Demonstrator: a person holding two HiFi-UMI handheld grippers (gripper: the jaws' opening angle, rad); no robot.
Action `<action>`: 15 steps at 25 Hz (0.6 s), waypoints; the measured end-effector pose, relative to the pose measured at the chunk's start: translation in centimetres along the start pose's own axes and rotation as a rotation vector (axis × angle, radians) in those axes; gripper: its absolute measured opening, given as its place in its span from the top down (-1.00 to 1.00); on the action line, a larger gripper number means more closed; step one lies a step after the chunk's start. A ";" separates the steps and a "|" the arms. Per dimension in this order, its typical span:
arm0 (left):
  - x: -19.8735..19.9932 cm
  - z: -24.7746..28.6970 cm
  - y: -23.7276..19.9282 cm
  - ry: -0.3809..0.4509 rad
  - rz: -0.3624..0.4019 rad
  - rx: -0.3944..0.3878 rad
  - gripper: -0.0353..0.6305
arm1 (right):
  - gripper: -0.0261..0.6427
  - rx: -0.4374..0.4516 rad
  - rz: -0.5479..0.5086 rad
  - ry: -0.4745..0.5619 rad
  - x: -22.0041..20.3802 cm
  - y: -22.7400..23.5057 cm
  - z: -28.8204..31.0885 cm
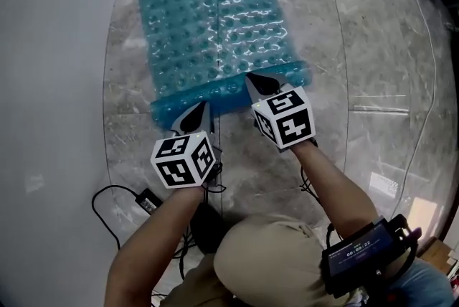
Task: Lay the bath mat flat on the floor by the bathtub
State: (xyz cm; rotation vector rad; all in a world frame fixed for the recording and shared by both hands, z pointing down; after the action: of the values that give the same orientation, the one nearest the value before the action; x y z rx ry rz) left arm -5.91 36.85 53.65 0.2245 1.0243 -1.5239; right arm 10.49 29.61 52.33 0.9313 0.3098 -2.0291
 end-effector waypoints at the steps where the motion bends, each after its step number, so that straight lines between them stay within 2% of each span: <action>1: 0.3 -0.4 0.5 0.016 0.020 -0.005 0.88 | 0.91 -0.010 0.002 0.002 -0.2 -0.1 -0.1; 4: 0.5 -0.9 1.8 0.050 0.049 -0.019 0.88 | 0.91 -0.040 -0.017 -0.004 -1.7 -0.9 -0.8; 7: 0.2 -0.2 2.3 0.042 0.053 -0.028 0.88 | 0.91 -0.052 -0.055 -0.018 -4.0 -2.0 -1.8; 12: -0.5 0.8 1.1 0.000 0.040 -0.006 0.88 | 0.91 0.004 -0.047 -0.070 -7.5 -3.2 -3.1; 15: -2.1 1.1 0.3 -0.044 0.039 -0.011 0.88 | 0.91 0.049 -0.010 -0.026 -6.7 -3.2 -4.4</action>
State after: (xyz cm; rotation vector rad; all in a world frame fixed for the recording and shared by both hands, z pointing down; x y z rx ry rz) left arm -4.63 37.58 55.50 0.2016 0.9877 -1.4815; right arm 12.56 37.90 53.72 0.9341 0.2520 -2.0642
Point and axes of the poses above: the fingertips, and each gripper's own axes: z forward along the fingers, y to its right, x out of its top, the point moved 8 cm from there along -z, backward along the fingers
